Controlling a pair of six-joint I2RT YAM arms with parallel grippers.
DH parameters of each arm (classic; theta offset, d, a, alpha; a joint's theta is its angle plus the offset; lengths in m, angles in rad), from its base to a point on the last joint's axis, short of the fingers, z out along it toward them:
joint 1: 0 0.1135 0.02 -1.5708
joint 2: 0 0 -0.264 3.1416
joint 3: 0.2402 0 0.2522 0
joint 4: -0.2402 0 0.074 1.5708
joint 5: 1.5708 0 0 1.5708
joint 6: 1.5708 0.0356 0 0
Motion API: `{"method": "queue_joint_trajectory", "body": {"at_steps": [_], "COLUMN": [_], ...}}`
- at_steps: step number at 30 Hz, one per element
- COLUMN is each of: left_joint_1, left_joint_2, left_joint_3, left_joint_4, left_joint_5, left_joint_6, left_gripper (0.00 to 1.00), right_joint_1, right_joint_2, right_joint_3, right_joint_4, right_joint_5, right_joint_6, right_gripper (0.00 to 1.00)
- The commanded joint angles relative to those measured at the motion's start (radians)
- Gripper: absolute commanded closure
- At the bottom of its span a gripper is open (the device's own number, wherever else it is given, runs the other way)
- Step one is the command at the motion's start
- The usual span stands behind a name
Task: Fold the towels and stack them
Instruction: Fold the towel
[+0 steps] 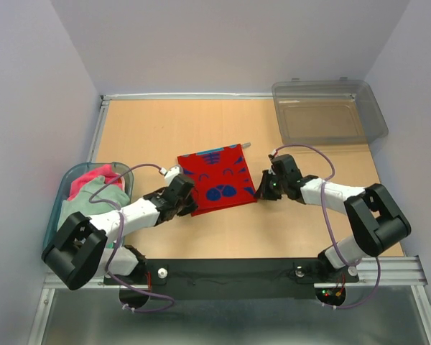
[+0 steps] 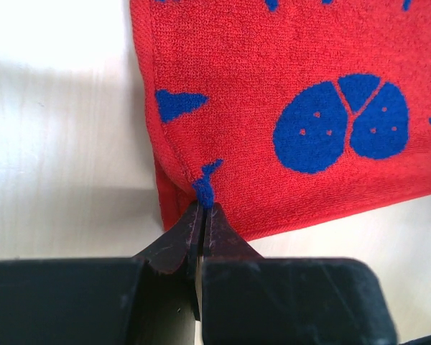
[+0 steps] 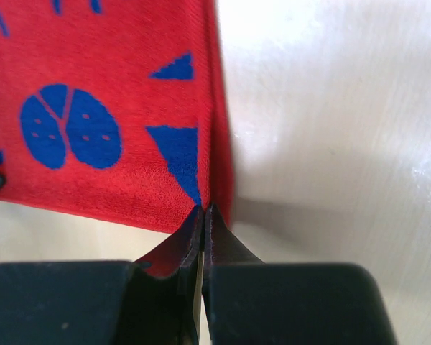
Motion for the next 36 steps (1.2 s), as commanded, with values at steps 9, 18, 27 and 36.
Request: {"method": "queue_joint_trajectory", "body": {"at_steps": [9, 18, 27, 36], "left_joint_1": [-0.020, -0.034, -0.098, -0.121], "left_joint_2": [0.009, -0.079, -0.155, -0.089], "left_joint_3": [-0.033, 0.040, 0.054, 0.133], "left_joint_4": [0.012, -0.139, -0.210, -0.219], "left_joint_5": [-0.018, -0.101, -0.134, -0.202], "left_joint_6": [-0.017, 0.008, -0.040, -0.014], "left_gripper": [0.89, 0.52, 0.51, 0.62], "right_joint_1": [-0.003, -0.003, 0.013, 0.042], "right_joint_2": [0.025, -0.076, -0.133, -0.030], "right_joint_3": [-0.030, -0.021, 0.062, 0.092], "right_joint_4": [0.041, 0.030, -0.012, 0.013], "right_joint_5": [0.059, 0.065, 0.011, -0.010], "right_joint_6": [-0.008, -0.030, -0.067, -0.068], "right_gripper": [0.93, 0.54, 0.50, 0.59]}}
